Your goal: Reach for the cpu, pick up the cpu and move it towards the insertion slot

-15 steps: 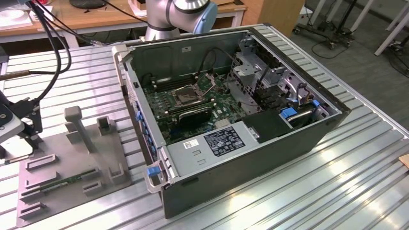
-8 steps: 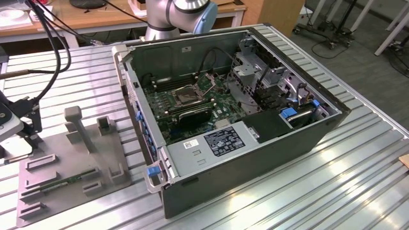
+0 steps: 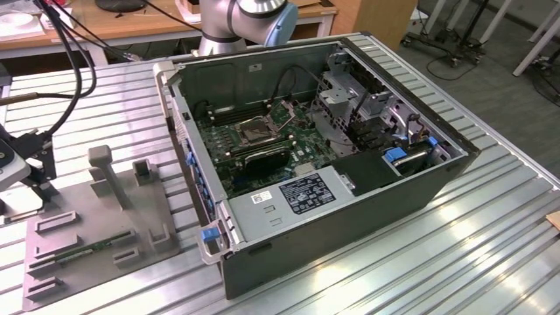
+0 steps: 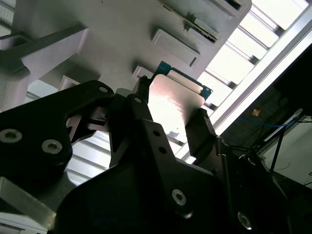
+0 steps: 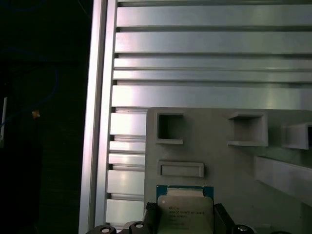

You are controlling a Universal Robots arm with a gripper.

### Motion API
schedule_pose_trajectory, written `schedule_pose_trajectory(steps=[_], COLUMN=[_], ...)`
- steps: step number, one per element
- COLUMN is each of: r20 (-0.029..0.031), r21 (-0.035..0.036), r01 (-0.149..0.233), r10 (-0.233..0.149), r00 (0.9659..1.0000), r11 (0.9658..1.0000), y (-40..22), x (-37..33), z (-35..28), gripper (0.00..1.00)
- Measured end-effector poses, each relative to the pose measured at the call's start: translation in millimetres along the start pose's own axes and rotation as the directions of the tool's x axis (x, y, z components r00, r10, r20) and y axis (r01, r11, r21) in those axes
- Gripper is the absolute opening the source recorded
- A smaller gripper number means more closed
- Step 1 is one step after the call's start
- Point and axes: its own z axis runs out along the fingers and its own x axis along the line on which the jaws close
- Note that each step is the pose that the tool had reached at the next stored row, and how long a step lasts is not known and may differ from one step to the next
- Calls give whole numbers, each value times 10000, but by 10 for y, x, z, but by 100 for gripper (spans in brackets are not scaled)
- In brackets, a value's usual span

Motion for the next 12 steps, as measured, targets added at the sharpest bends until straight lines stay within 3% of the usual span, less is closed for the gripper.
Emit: schedule_pose_trajectory(steps=[12], r20=[0], r21=[0], r01=[0], r10=[0], r00=[10000], r11=[10000], y=[1], x=[0], z=[-27], gripper=[54])
